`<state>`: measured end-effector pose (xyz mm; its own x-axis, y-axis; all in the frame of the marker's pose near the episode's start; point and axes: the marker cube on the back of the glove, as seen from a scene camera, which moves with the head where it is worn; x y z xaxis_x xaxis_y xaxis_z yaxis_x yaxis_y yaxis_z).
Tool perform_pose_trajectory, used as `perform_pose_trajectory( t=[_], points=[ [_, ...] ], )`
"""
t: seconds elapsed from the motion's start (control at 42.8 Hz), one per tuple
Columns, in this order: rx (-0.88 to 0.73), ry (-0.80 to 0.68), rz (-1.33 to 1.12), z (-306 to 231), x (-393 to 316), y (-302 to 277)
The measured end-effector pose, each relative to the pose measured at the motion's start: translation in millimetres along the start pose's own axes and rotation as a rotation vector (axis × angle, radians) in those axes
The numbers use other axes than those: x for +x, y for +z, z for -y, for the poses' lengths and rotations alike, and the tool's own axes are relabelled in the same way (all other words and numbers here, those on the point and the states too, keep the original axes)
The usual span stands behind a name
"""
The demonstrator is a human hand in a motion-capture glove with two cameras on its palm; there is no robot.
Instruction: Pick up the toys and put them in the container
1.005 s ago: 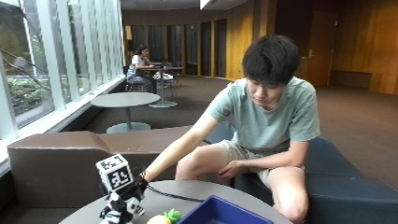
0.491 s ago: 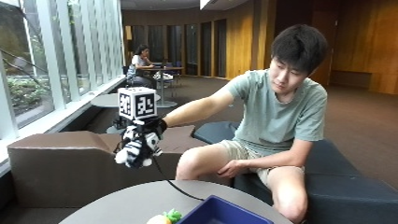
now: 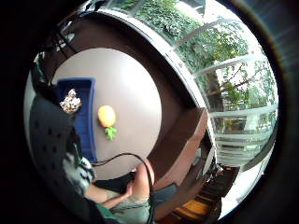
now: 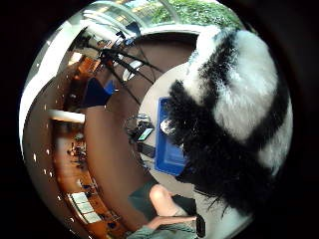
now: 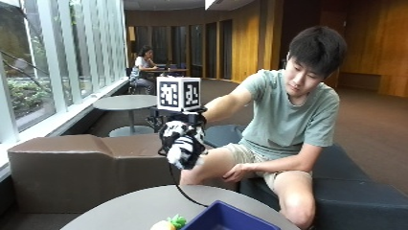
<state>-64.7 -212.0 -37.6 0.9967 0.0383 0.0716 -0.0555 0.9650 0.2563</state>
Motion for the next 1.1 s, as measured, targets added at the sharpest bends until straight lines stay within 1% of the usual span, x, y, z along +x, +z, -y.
perform_pose_trajectory(
  t=[0.21, 0.444, 0.514, 0.725, 0.841, 1.005, 1.098],
  points=[
    [-0.037, -0.065, 0.029, -14.5, -54.6, 38.4],
    [-0.116, -0.125, 0.008, -38.2, -94.1, 94.9],
    [-0.143, -0.137, -0.015, -42.5, -101.3, 109.3],
    [-0.143, -0.126, -0.016, -60.7, -103.4, 149.5],
    [-0.21, -0.106, -0.048, -66.3, -105.5, 172.2],
    [-0.387, -0.119, -0.061, -80.9, -108.6, 208.7],
    [-0.416, -0.141, -0.096, -86.2, -110.1, 219.4]
  ],
)
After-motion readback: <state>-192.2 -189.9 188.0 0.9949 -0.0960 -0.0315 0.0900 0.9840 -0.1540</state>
